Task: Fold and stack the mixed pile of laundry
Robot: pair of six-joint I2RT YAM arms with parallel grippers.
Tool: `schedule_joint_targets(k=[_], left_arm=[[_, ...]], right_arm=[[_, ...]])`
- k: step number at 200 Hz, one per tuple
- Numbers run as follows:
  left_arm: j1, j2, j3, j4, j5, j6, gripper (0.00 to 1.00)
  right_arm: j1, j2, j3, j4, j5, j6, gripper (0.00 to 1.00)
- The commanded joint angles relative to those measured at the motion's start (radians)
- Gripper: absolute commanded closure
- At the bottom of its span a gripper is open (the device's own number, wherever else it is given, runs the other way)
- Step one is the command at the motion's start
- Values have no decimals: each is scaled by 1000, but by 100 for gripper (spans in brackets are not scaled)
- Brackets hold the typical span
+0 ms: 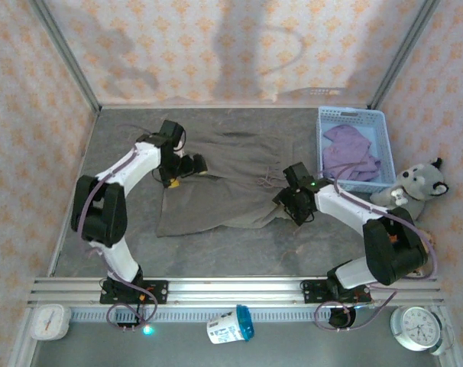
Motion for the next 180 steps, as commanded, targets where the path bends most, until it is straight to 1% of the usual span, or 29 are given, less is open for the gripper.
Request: schedule_joint_targets(k=[1, 19, 36, 55, 82, 104, 110, 122, 136, 159, 171, 180], left_arm=[[-2, -110, -121, 20, -51, -51, 0], [-4, -208, -213, 4, -97, -66, 0], [-4, -296, -284, -31, -152, -79, 0], [-4, -368, -352, -86, -207, -118, 0], [-5, -464, -456, -121, -268, -194, 2], [-4, -522, -543, -103, -272, -256, 6], [-4, -530, -563, -94, -269, -271, 7], [-5, -536, -600, -69, -272, -295, 10], [-5, -526, -636, -29, -278, -319, 14], [-8, -475, -658, 68, -247, -369, 25], [-15, -443, -654, 107, -246, -389, 29], [-21, -421, -650, 130, -248, -397, 33]], right_arm=[[-1, 7, -11, 65, 32, 70, 28], [-1, 45, -24, 121, 38, 78, 28], [-1, 98, -15, 137, 46, 76, 30], [-3, 146, 7, 150, 36, 59, 40], [-2, 173, 44, 129, 37, 29, 41], [-3, 181, 61, 110, 40, 4, 56], [-2, 186, 66, 108, 37, -3, 61], [-2, 188, 72, 101, 32, -17, 65], [-3, 191, 82, 85, 35, -29, 65], [-2, 188, 97, 55, 36, -52, 66], [-2, 190, 108, 39, 32, -72, 66], [-3, 190, 115, 28, 35, -87, 66]])
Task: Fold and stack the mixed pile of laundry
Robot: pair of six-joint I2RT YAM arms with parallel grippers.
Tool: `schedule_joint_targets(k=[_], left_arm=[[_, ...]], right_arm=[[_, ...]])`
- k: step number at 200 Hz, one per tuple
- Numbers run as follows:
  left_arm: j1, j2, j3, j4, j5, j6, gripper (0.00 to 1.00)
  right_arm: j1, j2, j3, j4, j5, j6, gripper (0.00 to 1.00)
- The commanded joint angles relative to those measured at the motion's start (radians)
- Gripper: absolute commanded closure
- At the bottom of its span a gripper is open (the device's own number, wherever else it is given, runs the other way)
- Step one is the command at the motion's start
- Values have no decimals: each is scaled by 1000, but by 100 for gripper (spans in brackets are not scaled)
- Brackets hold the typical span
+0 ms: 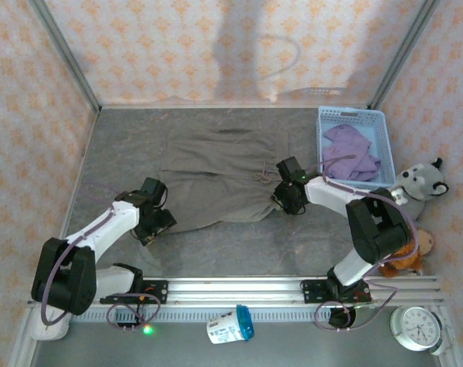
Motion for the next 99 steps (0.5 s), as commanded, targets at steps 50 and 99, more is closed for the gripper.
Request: schedule_joint_targets(k=[50, 99], left_arm=[[-34, 135, 1, 179, -37, -72, 83], [-34, 62, 3, 51, -104, -1, 100]], right_arm=[[2, 21, 82, -171, 65, -151, 73], [30, -25, 72, -262, 110, -235, 90]])
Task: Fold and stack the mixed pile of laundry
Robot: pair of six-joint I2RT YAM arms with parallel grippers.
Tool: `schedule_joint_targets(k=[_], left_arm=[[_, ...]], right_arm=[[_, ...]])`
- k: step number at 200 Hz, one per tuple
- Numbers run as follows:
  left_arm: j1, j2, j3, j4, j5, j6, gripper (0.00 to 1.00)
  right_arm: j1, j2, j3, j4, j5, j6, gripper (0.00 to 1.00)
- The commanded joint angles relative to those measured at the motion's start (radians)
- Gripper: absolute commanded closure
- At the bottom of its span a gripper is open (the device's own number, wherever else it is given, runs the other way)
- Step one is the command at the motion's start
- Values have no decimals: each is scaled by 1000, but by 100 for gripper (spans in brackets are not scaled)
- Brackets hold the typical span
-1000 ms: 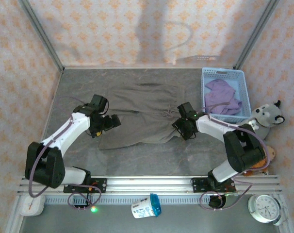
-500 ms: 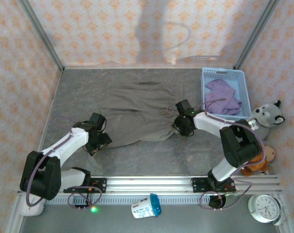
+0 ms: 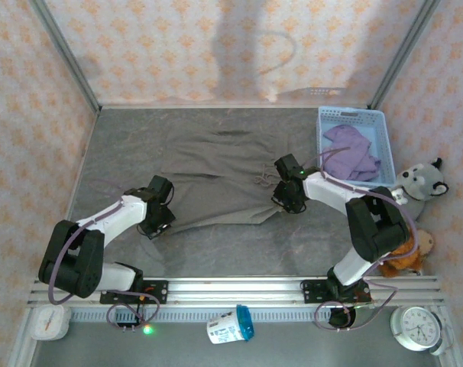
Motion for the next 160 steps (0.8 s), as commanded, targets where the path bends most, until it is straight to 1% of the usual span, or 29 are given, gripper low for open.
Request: schedule_joint_targets(k=[1, 25, 39, 50, 63, 90, 133, 148, 160], left_arm=[[-2, -39, -15, -22, -62, 36, 100], [-2, -156, 17, -93, -96, 37, 100], [-1, -213, 61, -114, -127, 36, 100], [-1, -234, 106, -116, -163, 41, 100], [2, -223, 184, -119, -197, 50, 100], [14, -108, 395, -113, -234, 101, 100], [64, 143, 680, -49, -261, 154, 100], [84, 257, 792, -20, -253, 170, 100], [94, 369, 917, -25, -238, 191, 100]], right_arm=[[20, -40, 6, -128, 85, -65, 90], [68, -93, -14, -186, 78, -70, 92], [71, -130, -24, -199, 51, -51, 92], [70, -155, -9, -212, 51, -42, 92], [61, -159, 38, -244, 63, -41, 91], [12, -113, 170, -283, 45, -42, 90], [-103, -4, 316, -246, -35, 9, 89], [-139, 44, 378, -234, -63, 20, 88], [-163, 103, 452, -244, -78, 11, 87]])
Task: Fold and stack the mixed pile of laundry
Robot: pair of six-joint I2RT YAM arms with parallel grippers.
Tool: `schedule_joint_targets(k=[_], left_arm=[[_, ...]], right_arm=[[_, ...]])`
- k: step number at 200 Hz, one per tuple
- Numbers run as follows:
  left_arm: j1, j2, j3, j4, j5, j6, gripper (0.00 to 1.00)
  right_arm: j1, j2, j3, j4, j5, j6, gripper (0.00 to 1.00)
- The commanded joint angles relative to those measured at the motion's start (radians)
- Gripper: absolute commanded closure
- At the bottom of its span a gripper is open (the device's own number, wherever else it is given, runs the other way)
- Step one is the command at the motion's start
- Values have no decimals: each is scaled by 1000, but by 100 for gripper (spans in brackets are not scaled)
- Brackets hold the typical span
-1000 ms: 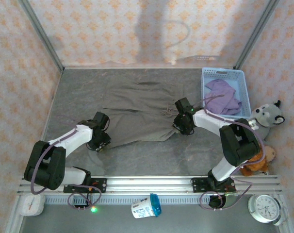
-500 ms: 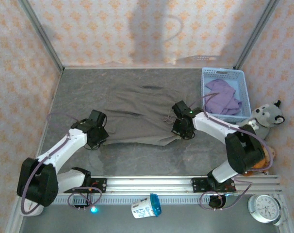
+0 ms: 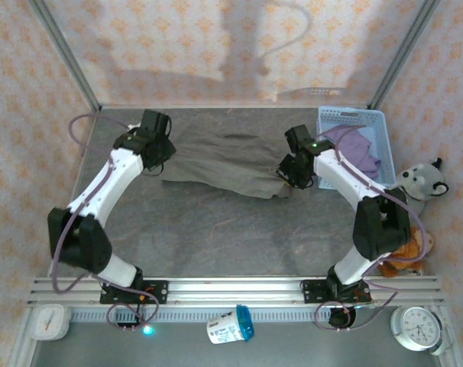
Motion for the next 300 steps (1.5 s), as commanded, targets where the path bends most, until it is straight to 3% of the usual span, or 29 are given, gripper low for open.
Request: schedule_joint_targets(k=[1, 21, 34, 38, 53, 60, 67, 83, 118, 144, 181, 197, 209, 236, 259, 300], left_arm=[[35, 163, 185, 33, -53, 59, 100], [45, 415, 477, -30, -13, 92, 100], [48, 592, 718, -93, 21, 124, 99], [49, 651, 794, -128, 32, 132, 91], [57, 883, 1190, -321, 68, 124, 21], [62, 972, 1355, -405, 79, 112, 2], [64, 1030, 1480, -459, 87, 100, 0], [72, 1021, 1478, -459, 113, 86, 0], [72, 720, 941, -163, 158, 105, 2], [72, 629, 774, -145, 198, 130, 8], [74, 566, 560, -89, 205, 168, 27], [81, 568, 483, -55, 203, 159, 54], [91, 584, 449, -36, 210, 150, 63], [104, 646, 456, -48, 190, 157, 96], [113, 683, 478, -76, 138, 184, 96], [135, 780, 547, -143, 105, 198, 96]], right_arm=[[-49, 82, 119, -20, -19, 16, 87], [-91, 218, 296, -46, -24, -13, 83], [-118, 335, 454, -77, -14, -34, 60], [-129, 369, 505, -81, -13, -40, 51], [-149, 474, 692, -106, 25, -62, 28], [-153, 504, 770, -123, 45, -78, 23], [-152, 522, 834, -143, 63, -98, 18], [-148, 521, 900, -164, 78, -151, 13], [-110, 397, 739, -144, 93, -244, 18], [-81, 306, 565, -115, 118, -296, 22], [-82, 255, 387, -40, 66, -324, 29], [-81, 265, 351, 5, 28, -331, 34], [-81, 275, 331, 42, 16, -330, 35], [-82, 318, 337, 96, -3, -346, 43], [-85, 360, 369, 118, -22, -353, 51], [-90, 404, 382, 108, 0, -356, 50]])
